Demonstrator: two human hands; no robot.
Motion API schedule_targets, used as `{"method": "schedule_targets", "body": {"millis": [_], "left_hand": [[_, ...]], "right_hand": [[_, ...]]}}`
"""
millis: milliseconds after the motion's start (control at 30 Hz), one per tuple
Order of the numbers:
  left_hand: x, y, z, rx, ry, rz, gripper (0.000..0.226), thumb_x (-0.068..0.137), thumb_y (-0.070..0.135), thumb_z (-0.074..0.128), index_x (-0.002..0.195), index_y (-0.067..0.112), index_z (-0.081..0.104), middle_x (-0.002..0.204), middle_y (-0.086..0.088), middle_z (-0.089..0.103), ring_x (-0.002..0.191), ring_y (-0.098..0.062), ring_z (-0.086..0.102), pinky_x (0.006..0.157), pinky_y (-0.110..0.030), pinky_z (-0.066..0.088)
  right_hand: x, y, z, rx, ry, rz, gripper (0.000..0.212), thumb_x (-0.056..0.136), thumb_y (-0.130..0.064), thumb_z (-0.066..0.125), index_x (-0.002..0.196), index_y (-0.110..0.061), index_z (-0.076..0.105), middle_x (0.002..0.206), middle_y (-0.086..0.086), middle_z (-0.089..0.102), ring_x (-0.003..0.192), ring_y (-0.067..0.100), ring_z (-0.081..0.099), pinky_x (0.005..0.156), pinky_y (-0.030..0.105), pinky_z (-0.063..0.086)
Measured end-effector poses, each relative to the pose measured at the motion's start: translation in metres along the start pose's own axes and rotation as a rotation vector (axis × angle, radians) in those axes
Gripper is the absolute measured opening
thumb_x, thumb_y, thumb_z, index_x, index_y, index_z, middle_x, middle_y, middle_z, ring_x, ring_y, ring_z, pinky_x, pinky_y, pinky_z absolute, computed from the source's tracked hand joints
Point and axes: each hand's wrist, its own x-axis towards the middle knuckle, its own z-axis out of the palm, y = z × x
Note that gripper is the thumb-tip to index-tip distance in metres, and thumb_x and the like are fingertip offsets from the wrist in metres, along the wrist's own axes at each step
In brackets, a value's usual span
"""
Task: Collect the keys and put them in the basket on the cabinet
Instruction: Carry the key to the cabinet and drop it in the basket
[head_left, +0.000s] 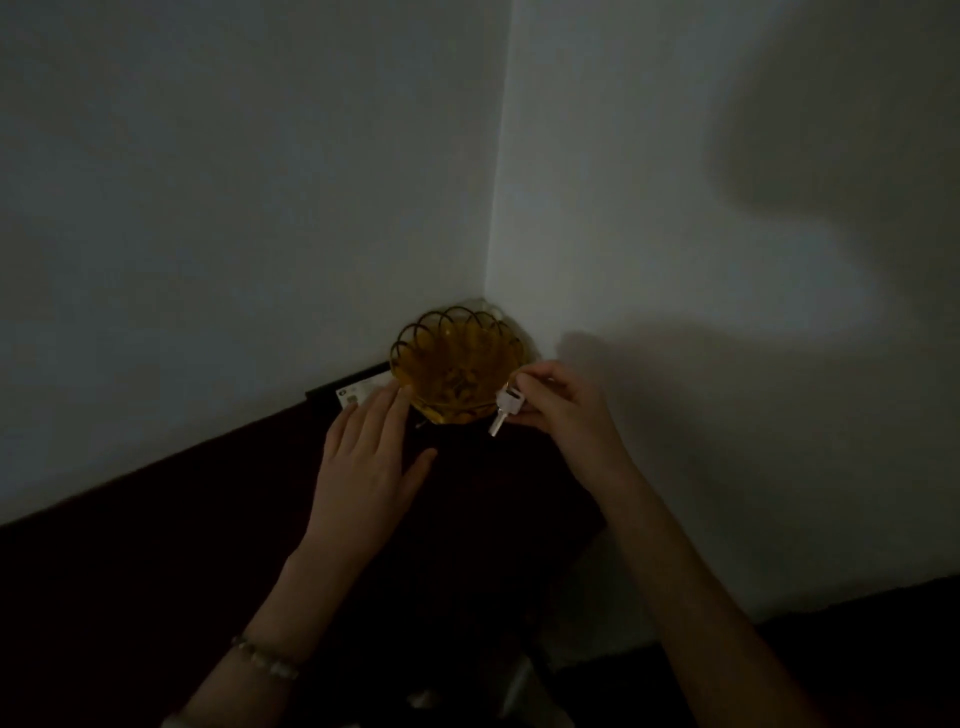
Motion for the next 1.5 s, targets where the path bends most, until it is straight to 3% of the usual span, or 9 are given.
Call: {"method": "schedule_targets", "body": {"millis": [233, 500, 633, 800, 967, 1133, 1233, 1333, 1500], "left_hand": [[0.026, -0.011, 0.010, 0.000, 0.018, -0.055, 0.064, 0.081, 0.029, 0.069, 0.132, 0.000, 0.044, 0.136, -0.018, 0.049, 0.125, -0.031, 0.046, 0.105, -0.047, 0.033], [0.032, -0.015, 0.024, 0.024, -0.007, -0.157, 0.065, 0.081, 0.031, 0.068, 0.134, 0.002, 0.043, 0.138, -0.016, 0.047, 0.127, -0.028, 0.043, 0.107, -0.043, 0.030], [0.032, -0.014, 0.027, 0.038, -0.018, -0.189, 0.066, 0.081, 0.031, 0.067, 0.134, 0.001, 0.042, 0.138, -0.017, 0.047, 0.128, -0.028, 0.042, 0.107, -0.045, 0.032], [0.031, -0.012, 0.029, 0.046, -0.028, -0.220, 0.064, 0.082, 0.032, 0.066, 0.133, 0.001, 0.043, 0.137, -0.017, 0.047, 0.128, -0.029, 0.042, 0.108, -0.044, 0.030], [0.027, -0.009, 0.028, 0.062, -0.040, -0.245, 0.061, 0.085, 0.034, 0.060, 0.133, 0.001, 0.042, 0.139, -0.017, 0.046, 0.129, -0.029, 0.041, 0.108, -0.044, 0.029], [0.022, -0.011, 0.022, 0.086, -0.039, -0.257, 0.061, 0.084, 0.034, 0.060, 0.132, 0.001, 0.044, 0.138, -0.018, 0.046, 0.128, -0.030, 0.041, 0.108, -0.043, 0.027], [0.021, -0.011, 0.018, 0.109, -0.031, -0.255, 0.063, 0.083, 0.033, 0.064, 0.132, 0.000, 0.043, 0.139, -0.018, 0.046, 0.128, -0.030, 0.041, 0.109, -0.044, 0.026], [0.020, -0.011, 0.014, 0.138, -0.012, -0.256, 0.065, 0.081, 0.033, 0.066, 0.132, -0.001, 0.044, 0.138, -0.020, 0.046, 0.128, -0.032, 0.042, 0.108, -0.047, 0.028], [0.012, -0.007, 0.007, 0.157, -0.006, -0.255, 0.070, 0.080, 0.037, 0.066, 0.133, -0.001, 0.041, 0.140, -0.022, 0.043, 0.128, -0.035, 0.041, 0.106, -0.051, 0.031]], "right_hand": [[0.091, -0.003, 0.016, -0.128, -0.162, 0.078, 0.011, 0.090, -0.007, 0.050, 0.087, -0.007, 0.061, 0.081, 0.008, 0.064, 0.074, 0.018, 0.066, 0.067, 0.029, 0.059], [0.158, 0.032, 0.036, -0.635, -0.456, 0.251, 0.017, 0.088, -0.016, 0.053, 0.075, -0.021, 0.063, 0.093, 0.009, 0.062, 0.098, 0.038, 0.059, 0.089, 0.056, 0.049], [0.168, 0.047, 0.041, -0.780, -0.521, 0.247, 0.015, 0.087, -0.016, 0.055, 0.076, -0.022, 0.062, 0.092, 0.004, 0.062, 0.088, 0.021, 0.060, 0.076, 0.042, 0.056], [0.175, 0.054, 0.039, -0.896, -0.472, 0.167, 0.011, 0.087, -0.013, 0.056, 0.083, -0.022, 0.061, 0.077, -0.010, 0.060, 0.082, 0.011, 0.055, 0.058, 0.020, 0.039], [0.171, 0.053, 0.035, -0.992, -0.476, 0.091, 0.020, 0.084, -0.013, 0.059, 0.103, -0.017, 0.062, 0.114, 0.010, 0.061, 0.103, 0.024, 0.055, 0.076, 0.025, 0.038], [0.149, 0.028, 0.031, -1.011, -0.452, -0.014, 0.026, 0.081, -0.014, 0.062, 0.107, -0.015, 0.061, 0.117, 0.012, 0.061, 0.105, 0.025, 0.055, 0.079, 0.026, 0.042], [0.121, 0.010, 0.032, -1.040, -0.323, -0.189, 0.035, 0.079, -0.013, 0.063, 0.113, -0.016, 0.057, 0.119, 0.012, 0.057, 0.109, 0.027, 0.051, 0.093, 0.037, 0.044], [0.075, 0.002, 0.040, -1.085, -0.184, -0.432, 0.047, 0.079, -0.011, 0.062, 0.124, -0.013, 0.048, 0.131, 0.015, 0.049, 0.122, 0.032, 0.040, 0.104, 0.038, 0.030], [0.017, 0.007, 0.050, -1.191, -0.304, -0.496, 0.066, 0.086, -0.019, 0.058, 0.141, -0.016, 0.022, 0.152, 0.015, 0.020, 0.140, 0.028, 0.014, 0.109, 0.034, 0.011]]}}
